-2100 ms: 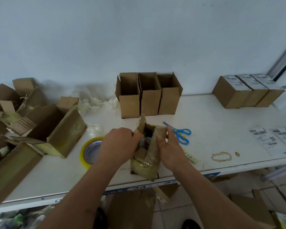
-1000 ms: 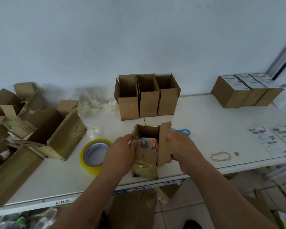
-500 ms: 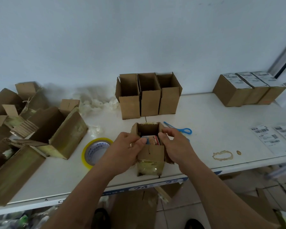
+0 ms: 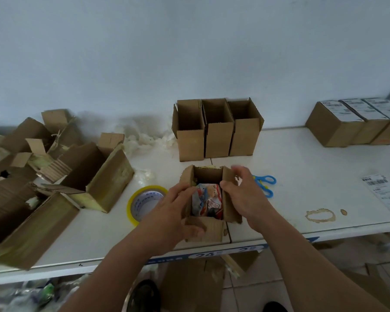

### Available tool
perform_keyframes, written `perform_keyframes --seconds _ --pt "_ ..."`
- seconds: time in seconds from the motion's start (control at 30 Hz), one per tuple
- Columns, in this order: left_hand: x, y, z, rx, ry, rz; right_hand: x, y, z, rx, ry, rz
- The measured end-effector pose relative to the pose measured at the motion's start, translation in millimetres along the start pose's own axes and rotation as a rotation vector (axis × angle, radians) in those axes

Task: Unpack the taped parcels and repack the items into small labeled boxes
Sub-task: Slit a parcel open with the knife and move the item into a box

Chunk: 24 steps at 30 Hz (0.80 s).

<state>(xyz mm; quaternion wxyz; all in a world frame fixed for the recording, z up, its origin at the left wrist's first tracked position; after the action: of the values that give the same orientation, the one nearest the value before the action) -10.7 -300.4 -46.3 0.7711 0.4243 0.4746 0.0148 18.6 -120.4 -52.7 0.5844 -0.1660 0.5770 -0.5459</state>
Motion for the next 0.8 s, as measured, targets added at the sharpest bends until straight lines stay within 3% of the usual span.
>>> perform_keyframes --seconds 0.2,0.47,0.8 --pt "-21 -13 1 0.007 0.086 -0.13 19 -20 -12 -0.095 -0.109 0.146" --pt "-48 -38 5 -0.062 0.15 -0.172 61 -42 -29 -0.158 -0.179 0.102" --pt "-80 -64 -5 -0.189 0.283 -0.235 94 -79 -61 -0.234 -0.172 0.132"
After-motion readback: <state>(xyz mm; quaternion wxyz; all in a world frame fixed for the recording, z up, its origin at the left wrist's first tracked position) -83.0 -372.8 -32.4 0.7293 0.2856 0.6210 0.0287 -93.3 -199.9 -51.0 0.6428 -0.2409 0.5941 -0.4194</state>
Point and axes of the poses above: each hand's wrist, its own z-axis away from the middle knuckle, its own x-axis out of the palm, y = z × x, the point moved 10 cm from there along -z, towards the middle knuckle, and after that the axes turned 11 degrees about z, right-handed, at the moved point
